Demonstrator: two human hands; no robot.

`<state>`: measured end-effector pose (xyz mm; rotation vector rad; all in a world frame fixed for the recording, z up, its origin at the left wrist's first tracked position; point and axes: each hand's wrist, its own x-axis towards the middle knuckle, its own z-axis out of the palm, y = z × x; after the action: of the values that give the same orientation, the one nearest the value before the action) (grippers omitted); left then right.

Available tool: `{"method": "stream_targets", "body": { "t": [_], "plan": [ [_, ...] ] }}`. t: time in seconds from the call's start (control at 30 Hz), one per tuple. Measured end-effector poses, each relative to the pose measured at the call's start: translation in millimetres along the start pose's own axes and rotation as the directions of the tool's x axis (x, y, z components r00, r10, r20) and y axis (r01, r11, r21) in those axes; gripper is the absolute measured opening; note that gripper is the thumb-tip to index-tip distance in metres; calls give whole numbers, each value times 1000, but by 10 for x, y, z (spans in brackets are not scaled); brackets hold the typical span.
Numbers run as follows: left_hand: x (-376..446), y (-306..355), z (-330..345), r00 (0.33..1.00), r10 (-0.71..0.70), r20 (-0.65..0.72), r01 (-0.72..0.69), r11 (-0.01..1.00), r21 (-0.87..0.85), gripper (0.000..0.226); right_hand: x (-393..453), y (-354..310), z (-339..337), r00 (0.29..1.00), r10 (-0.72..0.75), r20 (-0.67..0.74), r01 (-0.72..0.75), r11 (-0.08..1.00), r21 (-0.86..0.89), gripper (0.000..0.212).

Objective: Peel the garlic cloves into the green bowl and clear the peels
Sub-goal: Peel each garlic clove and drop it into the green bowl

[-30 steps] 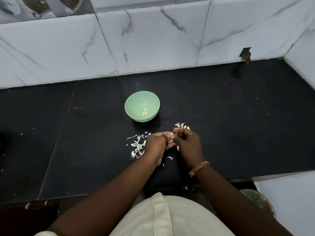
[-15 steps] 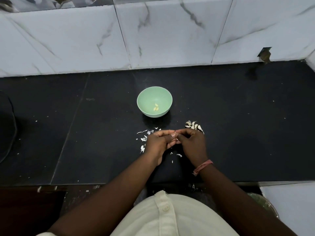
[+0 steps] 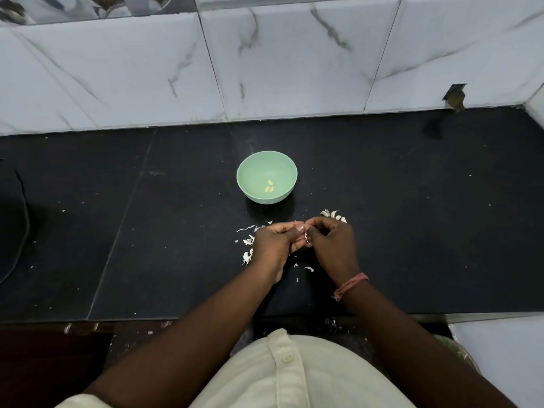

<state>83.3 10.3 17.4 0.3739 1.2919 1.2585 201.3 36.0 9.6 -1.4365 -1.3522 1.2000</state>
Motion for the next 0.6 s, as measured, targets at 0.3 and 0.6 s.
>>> {"method": "stream_targets", "body": {
  "t": [0.3, 0.6],
  "plan": [
    [10, -31, -58, 998, -60, 26, 60, 998, -2, 10, -42, 46, -14, 998, 32, 52, -31, 999, -15, 22],
    [-54, -48, 8, 994, 92, 51, -100, 976, 195, 21, -21, 25, -29, 977, 206, 61, -214, 923, 320, 6]
  ]
}}
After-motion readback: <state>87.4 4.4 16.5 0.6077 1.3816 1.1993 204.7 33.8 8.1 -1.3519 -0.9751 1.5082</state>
